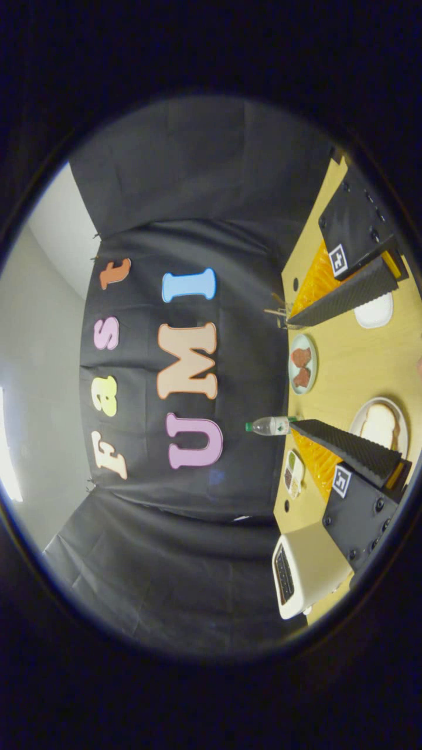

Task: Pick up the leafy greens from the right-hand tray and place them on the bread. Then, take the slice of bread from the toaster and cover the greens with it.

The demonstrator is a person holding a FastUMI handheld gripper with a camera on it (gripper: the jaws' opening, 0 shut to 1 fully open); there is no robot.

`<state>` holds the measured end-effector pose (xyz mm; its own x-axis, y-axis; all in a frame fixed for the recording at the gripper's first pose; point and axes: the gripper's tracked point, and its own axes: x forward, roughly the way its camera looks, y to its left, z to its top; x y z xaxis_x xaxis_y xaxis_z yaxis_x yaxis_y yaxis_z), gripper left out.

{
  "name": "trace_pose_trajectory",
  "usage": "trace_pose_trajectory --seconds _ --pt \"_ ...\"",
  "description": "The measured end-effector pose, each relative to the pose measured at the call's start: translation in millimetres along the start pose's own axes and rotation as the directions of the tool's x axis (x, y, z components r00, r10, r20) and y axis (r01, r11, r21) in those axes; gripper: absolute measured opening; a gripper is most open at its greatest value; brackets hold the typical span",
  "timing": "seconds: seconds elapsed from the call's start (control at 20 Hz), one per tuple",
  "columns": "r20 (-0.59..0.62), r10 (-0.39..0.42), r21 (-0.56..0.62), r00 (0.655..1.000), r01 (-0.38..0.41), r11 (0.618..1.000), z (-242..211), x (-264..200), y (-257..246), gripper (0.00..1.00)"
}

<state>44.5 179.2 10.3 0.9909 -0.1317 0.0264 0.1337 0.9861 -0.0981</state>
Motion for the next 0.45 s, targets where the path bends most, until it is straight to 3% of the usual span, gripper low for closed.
trace_pose_trajectory --seconds 0.25,0.45 --pt "0.024 0.034 0.004 0.999 -0.034 0.999 26.1 7.3 -22.7 1.00" --pt "-0.015 0.051 -0.002 0.999 -0.051 0.999 4.4 8.5 -38.4 1.00"
